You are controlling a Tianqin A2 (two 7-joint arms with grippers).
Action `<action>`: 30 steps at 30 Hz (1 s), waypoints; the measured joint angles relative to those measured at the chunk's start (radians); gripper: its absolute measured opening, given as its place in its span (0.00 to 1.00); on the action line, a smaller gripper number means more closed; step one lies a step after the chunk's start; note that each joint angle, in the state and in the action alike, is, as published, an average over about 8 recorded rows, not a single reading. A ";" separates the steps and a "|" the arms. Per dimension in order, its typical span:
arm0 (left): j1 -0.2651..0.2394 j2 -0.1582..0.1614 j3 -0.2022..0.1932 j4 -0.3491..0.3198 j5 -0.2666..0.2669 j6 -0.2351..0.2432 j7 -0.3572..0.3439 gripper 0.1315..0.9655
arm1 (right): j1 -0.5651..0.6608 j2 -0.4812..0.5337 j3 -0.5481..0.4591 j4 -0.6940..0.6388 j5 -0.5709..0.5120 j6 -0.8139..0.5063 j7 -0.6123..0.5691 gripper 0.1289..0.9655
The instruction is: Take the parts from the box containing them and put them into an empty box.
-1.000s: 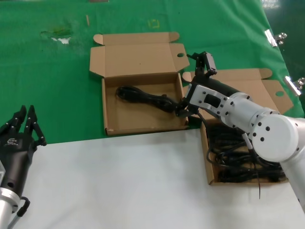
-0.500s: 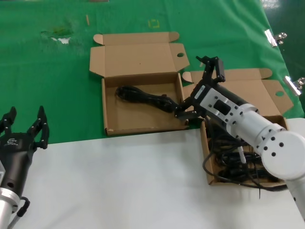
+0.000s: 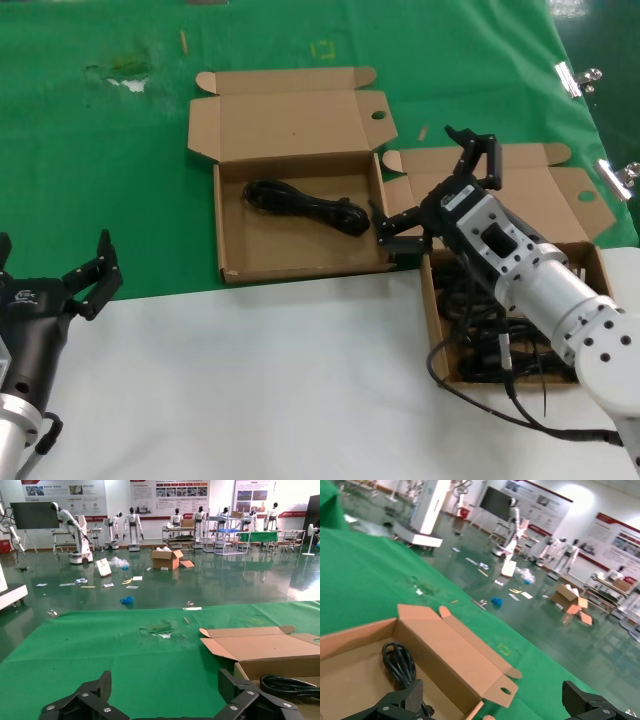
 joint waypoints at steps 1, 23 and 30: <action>0.000 0.000 0.000 0.000 0.000 0.000 0.000 0.66 | -0.008 0.000 0.004 0.005 0.013 0.007 -0.001 1.00; 0.000 0.000 0.000 0.000 0.000 0.000 0.000 0.97 | -0.187 0.011 0.082 0.116 0.293 0.152 -0.017 1.00; 0.000 0.000 0.000 0.000 0.000 0.000 0.000 1.00 | -0.244 0.014 0.107 0.151 0.382 0.198 -0.022 1.00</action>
